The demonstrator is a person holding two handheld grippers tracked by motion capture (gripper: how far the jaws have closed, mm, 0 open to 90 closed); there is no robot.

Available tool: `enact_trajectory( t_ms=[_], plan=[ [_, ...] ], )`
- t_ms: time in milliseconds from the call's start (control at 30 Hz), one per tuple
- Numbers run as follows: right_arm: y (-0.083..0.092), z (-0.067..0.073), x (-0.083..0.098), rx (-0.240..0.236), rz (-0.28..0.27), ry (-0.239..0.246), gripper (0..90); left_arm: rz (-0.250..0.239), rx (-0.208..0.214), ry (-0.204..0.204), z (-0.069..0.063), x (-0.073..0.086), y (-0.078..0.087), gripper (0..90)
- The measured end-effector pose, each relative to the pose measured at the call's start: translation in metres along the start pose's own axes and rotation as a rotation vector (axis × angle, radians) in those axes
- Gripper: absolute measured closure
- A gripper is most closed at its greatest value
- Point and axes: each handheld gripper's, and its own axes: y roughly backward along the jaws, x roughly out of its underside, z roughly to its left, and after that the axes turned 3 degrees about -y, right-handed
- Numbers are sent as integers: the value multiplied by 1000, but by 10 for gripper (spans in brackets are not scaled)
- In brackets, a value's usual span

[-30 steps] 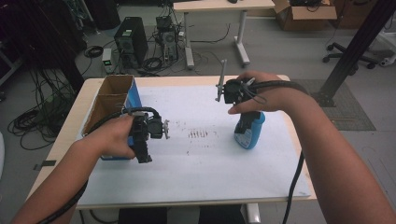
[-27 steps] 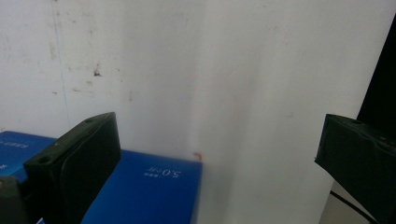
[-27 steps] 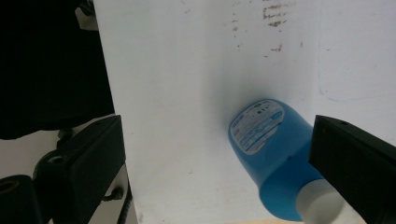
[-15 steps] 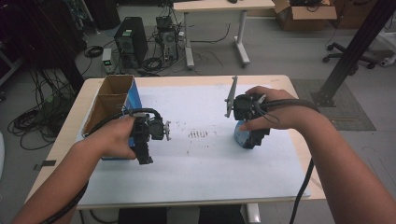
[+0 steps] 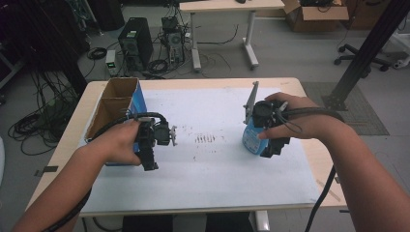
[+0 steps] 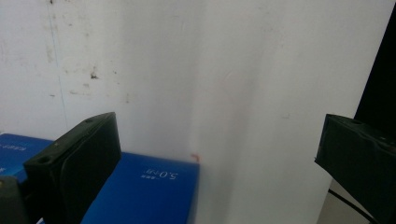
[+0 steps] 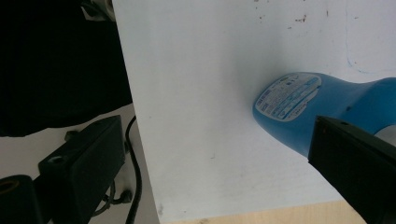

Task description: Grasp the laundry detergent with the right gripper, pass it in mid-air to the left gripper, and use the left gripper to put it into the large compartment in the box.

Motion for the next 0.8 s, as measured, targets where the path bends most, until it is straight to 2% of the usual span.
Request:
enact_trajectory(
  t_ms=[233, 300, 400, 467, 800],
  plan=[
    [-4, 7, 14, 5, -20, -12, 40, -5, -1, -3, -2, -1, 0, 2],
    [-5, 9, 20, 16, -30, -31, 41, -4, -8, -7, -2, -1, 1, 2],
    [-6, 10, 30, 23, -80, -57, 41, -13, -12, -7, -2, -1, 3, 2],
    [-8, 10, 37, 21, -108, -55, 43, -10, -13, -10, -1, -2, 4, 2],
    [-17, 12, 69, 50, -180, -125, 38, -10, -19, -16, -1, -6, 6, 2]
  ],
)
